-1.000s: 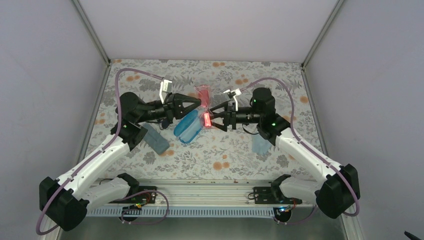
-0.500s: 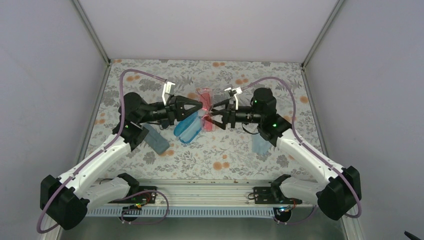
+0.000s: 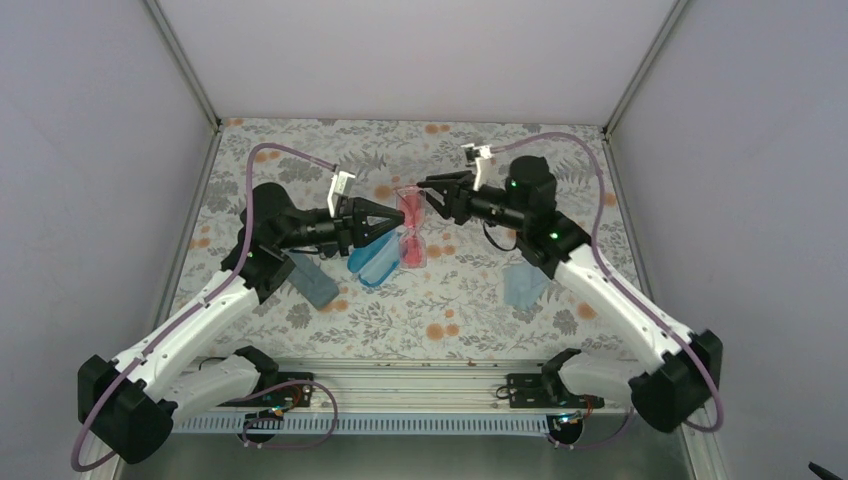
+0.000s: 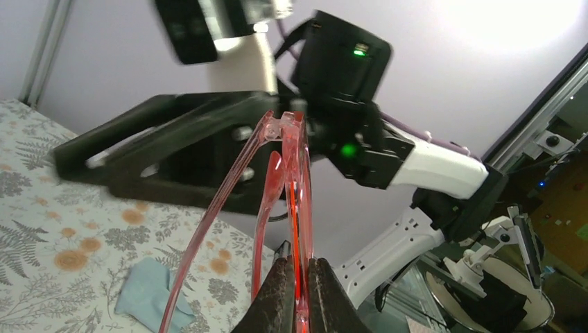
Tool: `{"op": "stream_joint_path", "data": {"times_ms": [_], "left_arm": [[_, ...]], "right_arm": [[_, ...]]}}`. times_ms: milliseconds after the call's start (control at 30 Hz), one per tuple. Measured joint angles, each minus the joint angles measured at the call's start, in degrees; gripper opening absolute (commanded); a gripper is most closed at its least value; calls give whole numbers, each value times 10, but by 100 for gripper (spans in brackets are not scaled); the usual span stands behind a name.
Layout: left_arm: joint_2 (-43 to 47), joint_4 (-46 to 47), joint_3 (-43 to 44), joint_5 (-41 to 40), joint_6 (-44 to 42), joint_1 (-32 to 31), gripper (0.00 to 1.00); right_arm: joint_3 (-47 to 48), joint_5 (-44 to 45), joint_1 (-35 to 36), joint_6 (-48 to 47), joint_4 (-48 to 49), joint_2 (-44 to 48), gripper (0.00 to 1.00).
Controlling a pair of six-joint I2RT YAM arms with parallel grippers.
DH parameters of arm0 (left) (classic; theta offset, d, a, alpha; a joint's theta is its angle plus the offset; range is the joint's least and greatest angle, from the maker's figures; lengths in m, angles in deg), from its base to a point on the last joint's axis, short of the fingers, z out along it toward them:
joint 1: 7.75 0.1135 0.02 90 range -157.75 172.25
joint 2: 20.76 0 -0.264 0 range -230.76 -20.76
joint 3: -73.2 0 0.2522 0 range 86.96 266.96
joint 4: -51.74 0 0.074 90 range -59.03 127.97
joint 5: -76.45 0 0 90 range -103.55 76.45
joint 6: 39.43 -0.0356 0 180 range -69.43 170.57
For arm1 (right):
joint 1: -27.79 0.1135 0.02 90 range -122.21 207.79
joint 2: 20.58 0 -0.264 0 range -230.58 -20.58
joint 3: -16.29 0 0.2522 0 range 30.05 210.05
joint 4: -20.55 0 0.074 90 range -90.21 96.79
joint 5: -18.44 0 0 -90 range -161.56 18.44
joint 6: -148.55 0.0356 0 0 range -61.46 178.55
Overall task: Organize the sunglasses
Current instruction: Fold the sunglasses.
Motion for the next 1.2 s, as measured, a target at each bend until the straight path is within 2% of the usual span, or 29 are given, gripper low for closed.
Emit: {"op": "stream_joint_path", "data": {"times_ms": [100,233,300,467,567,667,767,833,967,1200], "left_arm": [[1,-1,0,5,-3,0,2],[2,-16,2,-7,-9,0,2],[2,-29,4,-20,-14,0,2],[15,-44,11,-33,-20,-1,2],[19,-50,16,-39,-27,-1,2],[17,-65,16,-55,-35,-1,2],[14,-90,16,-75,-45,1,2],[14,-104,16,-85,-50,2,2],[14,-124,16,-94,-58,2,2],[14,-129,16,-85,-61,2,2]], "right_arm": [[16,-31,0,-4,2,-54,48],[13,-154,0,4,37,-95,51],[1,-206,1,17,73,-94,51],[-45,-258,-4,43,131,-68,53],[-59,-248,-3,44,117,-52,52],[-54,-170,-3,43,61,-38,43],[-55,-75,-4,44,9,-16,43],[-73,-59,-7,44,7,8,45],[-113,-119,-8,45,41,42,46],[-129,-198,-8,56,95,43,42]]}}
